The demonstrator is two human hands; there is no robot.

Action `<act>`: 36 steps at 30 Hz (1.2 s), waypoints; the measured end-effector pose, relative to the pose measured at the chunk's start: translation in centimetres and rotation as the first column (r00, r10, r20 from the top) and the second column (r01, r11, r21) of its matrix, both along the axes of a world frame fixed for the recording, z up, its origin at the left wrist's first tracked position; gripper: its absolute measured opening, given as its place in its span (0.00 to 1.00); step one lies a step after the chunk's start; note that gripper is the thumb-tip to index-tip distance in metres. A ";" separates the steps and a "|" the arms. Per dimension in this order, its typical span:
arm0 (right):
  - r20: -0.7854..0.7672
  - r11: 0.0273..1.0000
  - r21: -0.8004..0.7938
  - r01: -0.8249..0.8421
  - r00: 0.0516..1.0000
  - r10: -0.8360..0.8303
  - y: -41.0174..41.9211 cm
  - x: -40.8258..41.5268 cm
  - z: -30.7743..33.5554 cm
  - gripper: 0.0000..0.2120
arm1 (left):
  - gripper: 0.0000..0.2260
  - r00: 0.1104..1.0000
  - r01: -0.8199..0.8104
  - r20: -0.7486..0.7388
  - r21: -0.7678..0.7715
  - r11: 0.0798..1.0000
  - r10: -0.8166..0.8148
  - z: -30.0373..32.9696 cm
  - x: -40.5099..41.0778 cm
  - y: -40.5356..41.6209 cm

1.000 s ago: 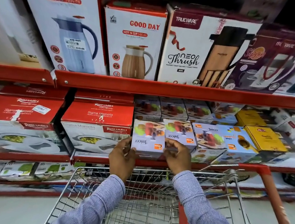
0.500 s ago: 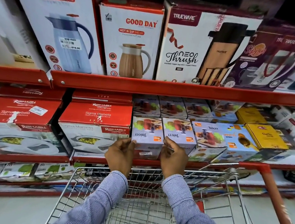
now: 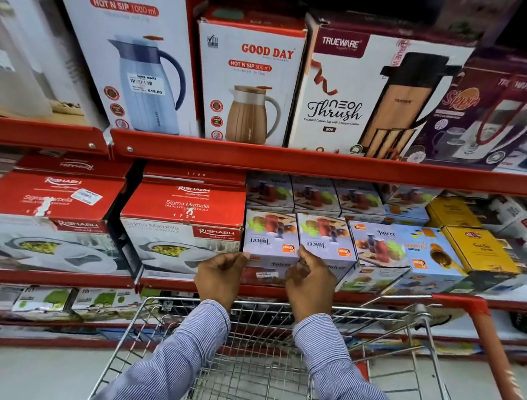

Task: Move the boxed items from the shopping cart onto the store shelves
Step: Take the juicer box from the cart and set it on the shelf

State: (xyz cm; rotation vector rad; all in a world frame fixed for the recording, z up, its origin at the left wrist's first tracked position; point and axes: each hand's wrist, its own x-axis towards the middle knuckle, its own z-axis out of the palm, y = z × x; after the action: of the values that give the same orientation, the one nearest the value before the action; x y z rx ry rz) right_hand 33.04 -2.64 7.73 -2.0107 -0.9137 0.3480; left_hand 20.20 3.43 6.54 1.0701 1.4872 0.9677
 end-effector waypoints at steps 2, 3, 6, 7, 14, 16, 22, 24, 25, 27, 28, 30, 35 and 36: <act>0.009 1.000 -0.010 -0.004 1.000 0.004 -0.1 -0.1 0.4 0.23 | 0.10 0.999 0.044 0.002 -0.004 0.999 -0.044 0.1 -0.3 -0.1; 0.011 1.000 -0.014 -0.002 1.000 0.002 -0.1 -0.1 0.5 0.23 | 0.10 0.999 0.051 0.008 -0.009 0.999 -0.051 0.2 -0.5 -0.1; 0.133 0.998 -0.057 -0.005 0.991 0.012 0.3 0.4 1.0 0.24 | 0.11 0.999 0.047 0.022 -0.023 0.999 -0.047 0.4 -0.8 -0.2; 0.191 0.996 -0.087 -0.034 0.980 0.051 0.7 0.9 1.3 0.26 | 0.12 0.999 0.045 0.026 -0.025 0.999 -0.044 0.4 -0.9 -0.1; 0.311 0.665 -0.661 -0.347 0.679 0.664 5.9 6.2 5.3 0.53 | 0.13 0.998 0.047 0.033 -0.019 0.999 -0.046 0.6 -0.5 0.0; 0.305 0.596 -0.723 -0.348 0.613 0.728 7.2 6.9 5.7 0.56 | 0.12 0.999 0.040 0.014 -0.012 0.999 -0.040 0.5 -0.3 0.1; 0.237 0.497 -0.781 -0.378 0.557 0.796 8.8 8.1 6.1 0.60 | 0.13 0.999 0.031 -0.044 -0.014 0.999 -0.031 0.3 -0.2 0.7; 0.243 0.506 -0.770 -0.387 0.556 0.795 8.8 8.3 5.9 0.61 | 0.12 0.999 0.029 -0.044 -0.014 0.999 -0.030 0.2 -0.2 0.9; 0.246 0.513 -0.764 -0.392 0.558 0.793 8.7 8.3 5.9 0.61 | 0.12 0.998 0.033 -0.049 -0.008 0.999 -0.033 0.1 -0.2 0.9; 0.260 0.526 -0.754 -0.394 0.555 0.790 8.7 8.3 5.8 0.61 | 0.12 0.998 0.035 -0.055 -0.004 0.999 -0.035 0.1 -0.2 0.9; 0.271 0.532 -0.751 -0.392 0.552 0.789 8.6 8.3 5.8 0.60 | 0.11 0.998 0.032 -0.054 -0.005 0.999 -0.032 0.1 -0.2 0.8; 0.291 0.542 -0.747 -0.384 0.545 0.786 8.6 8.2 5.8 0.60 | 0.11 0.998 0.022 -0.055 -0.005 1.000 -0.022 0.2 -0.1 0.8; 0.312 0.564 -0.736 -0.374 0.552 0.773 8.3 7.8 5.7 0.58 | 0.11 0.999 0.025 -0.034 -0.014 1.000 -0.026 0.2 -0.1 0.8; 0.316 0.568 -0.733 -0.374 0.552 0.772 8.2 7.7 5.7 0.57 | 0.11 0.999 0.032 -0.027 -0.012 0.999 -0.032 0.3 -0.2 0.8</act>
State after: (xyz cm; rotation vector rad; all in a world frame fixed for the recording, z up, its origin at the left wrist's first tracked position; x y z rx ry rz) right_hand 40.76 5.56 13.38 -2.3445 -2.2203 0.3942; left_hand 20.04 4.19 6.81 1.0996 1.4919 0.9247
